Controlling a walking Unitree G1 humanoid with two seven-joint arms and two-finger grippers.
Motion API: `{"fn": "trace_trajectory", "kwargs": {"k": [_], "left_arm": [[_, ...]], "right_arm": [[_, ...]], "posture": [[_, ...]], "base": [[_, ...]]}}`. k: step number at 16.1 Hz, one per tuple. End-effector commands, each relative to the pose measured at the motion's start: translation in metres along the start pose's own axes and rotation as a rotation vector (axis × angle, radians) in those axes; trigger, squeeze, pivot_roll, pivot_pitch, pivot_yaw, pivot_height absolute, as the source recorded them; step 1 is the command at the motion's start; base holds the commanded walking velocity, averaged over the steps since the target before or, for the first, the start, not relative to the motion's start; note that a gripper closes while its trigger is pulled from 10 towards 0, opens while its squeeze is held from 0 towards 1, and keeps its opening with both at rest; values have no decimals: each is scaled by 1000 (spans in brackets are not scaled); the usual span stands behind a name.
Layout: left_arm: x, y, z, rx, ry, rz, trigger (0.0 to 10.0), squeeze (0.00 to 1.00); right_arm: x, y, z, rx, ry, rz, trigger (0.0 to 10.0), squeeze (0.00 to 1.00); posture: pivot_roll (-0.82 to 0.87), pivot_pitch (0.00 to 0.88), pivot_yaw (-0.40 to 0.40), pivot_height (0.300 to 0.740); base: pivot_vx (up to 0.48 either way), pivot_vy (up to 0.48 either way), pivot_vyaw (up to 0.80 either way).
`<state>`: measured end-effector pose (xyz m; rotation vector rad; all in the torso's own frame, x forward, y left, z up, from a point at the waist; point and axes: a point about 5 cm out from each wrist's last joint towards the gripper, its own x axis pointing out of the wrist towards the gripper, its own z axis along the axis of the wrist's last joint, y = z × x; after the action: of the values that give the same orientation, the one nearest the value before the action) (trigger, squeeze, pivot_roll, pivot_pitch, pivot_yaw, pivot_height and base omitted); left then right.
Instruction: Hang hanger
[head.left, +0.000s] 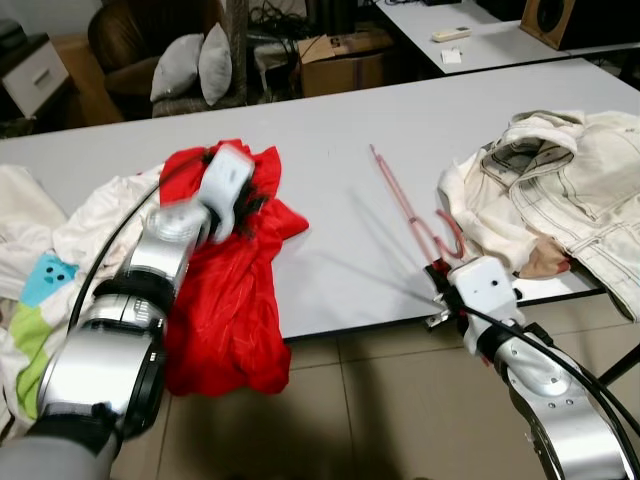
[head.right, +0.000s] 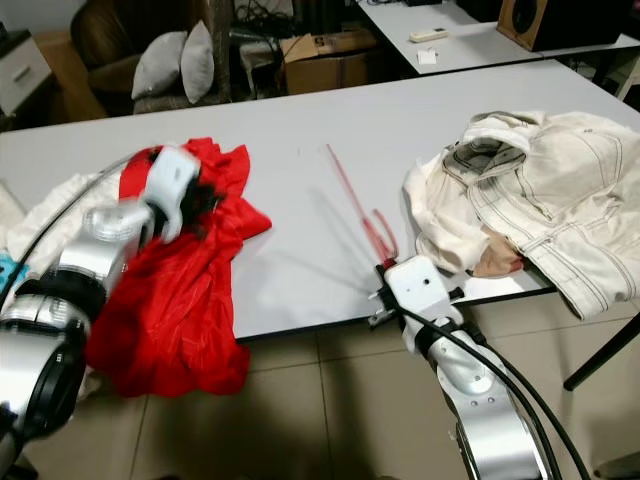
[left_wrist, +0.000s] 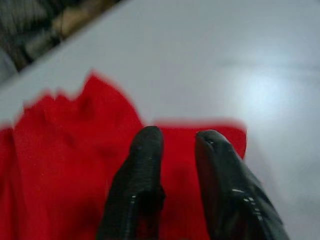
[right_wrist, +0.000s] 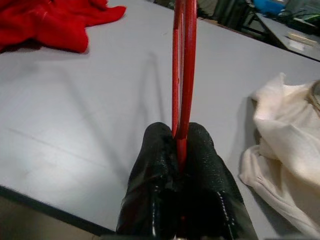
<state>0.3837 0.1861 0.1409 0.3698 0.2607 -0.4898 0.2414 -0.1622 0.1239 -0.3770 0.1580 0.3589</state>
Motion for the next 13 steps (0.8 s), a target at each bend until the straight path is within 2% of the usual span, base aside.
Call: {"fn": "trace_trajectory", "kwargs": {"k": [1, 2, 5, 6, 7, 9, 11, 12, 13], "left_arm": [[-6, 8, -3, 0, 20, 32, 10000, 1000], [-11, 8, -16, -22, 53, 40, 10000, 1000], [-20, 4, -35, -102, 96, 61, 10000, 1000], [-19, -4, -44, -176, 106, 43, 10000, 910], [-16, -21, -56, -235, 159, -28, 10000, 0], [-16, -35, -74, -171, 265, -61, 10000, 0], [-16, -36, -80, -132, 306, -27, 10000, 0], [-16, -35, -80, -138, 317, 7, 4588, 0], [-15, -33, -78, -156, 307, 41, 0, 0]], "right_arm": [[1, 5, 0, 18, 5, 45, 10000, 0], [0, 6, -1, 15, 9, 78, 10000, 0], [-2, 9, -2, 12, 19, 125, 10000, 0], [-1, 11, -2, 12, 20, 134, 10000, 0], [1, 12, -1, 10, 17, 148, 10000, 0], [2, 13, -2, -1, 20, 158, 10000, 0], [1, 13, -2, -3, 22, 152, 10000, 0], [-1, 12, -1, -1, 21, 150, 10000, 0], [-3, 12, -3, -4, 27, 144, 10000, 0]], "posture": [[-117, 0, 104, 740], [-115, 0, 99, 740], [-106, 0, 82, 740], [-99, 0, 74, 740], [-98, 0, 77, 740], [-108, 0, 85, 740], [-118, 0, 94, 740], [-122, 0, 98, 740], [-133, 0, 106, 740]], "base": [[0, 0, 0], [0, 0, 0], [0, 0, 0], [0, 0, 0], [0, 0, 0], [0, 0, 0], [0, 0, 0], [0, 0, 0], [0, 0, 0]]}}
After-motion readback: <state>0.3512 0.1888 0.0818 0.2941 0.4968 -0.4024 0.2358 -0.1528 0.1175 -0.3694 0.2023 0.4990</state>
